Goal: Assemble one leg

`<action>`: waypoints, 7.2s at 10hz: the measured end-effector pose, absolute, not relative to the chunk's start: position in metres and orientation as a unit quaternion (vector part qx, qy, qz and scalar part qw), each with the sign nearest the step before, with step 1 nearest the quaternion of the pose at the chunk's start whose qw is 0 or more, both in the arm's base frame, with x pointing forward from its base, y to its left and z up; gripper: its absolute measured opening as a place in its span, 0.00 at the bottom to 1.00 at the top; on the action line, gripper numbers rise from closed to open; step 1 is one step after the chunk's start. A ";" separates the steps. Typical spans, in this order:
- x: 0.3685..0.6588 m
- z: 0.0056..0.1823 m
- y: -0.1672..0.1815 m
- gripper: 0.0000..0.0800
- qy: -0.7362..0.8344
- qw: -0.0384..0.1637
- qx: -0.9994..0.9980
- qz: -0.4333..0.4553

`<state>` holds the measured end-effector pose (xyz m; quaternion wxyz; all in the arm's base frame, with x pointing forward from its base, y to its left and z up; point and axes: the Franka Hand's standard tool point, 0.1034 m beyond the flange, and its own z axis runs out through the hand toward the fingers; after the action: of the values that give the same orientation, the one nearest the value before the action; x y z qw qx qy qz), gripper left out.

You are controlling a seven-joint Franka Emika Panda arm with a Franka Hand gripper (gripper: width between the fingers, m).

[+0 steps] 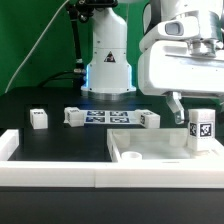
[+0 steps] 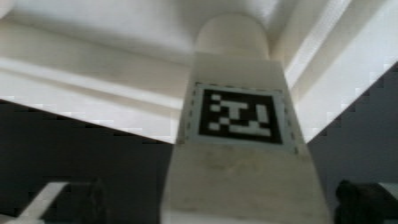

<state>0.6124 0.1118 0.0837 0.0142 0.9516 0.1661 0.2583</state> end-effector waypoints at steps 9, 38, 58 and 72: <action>0.611 0.087 0.120 0.81 0.153 -0.011 0.988 0.025; 0.613 0.082 0.114 0.64 -0.598 -0.054 0.799 -0.019; 0.619 0.083 0.122 0.36 0.032 -0.005 0.999 0.041; 0.619 0.080 0.110 0.37 -0.694 -0.068 0.717 0.026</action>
Offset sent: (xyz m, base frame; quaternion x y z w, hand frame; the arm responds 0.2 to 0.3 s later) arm 0.0056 -0.0066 0.0050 0.0091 -0.2480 -0.0047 0.9687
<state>0.6186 0.1103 0.0803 -0.0680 0.7167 -0.6936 0.0257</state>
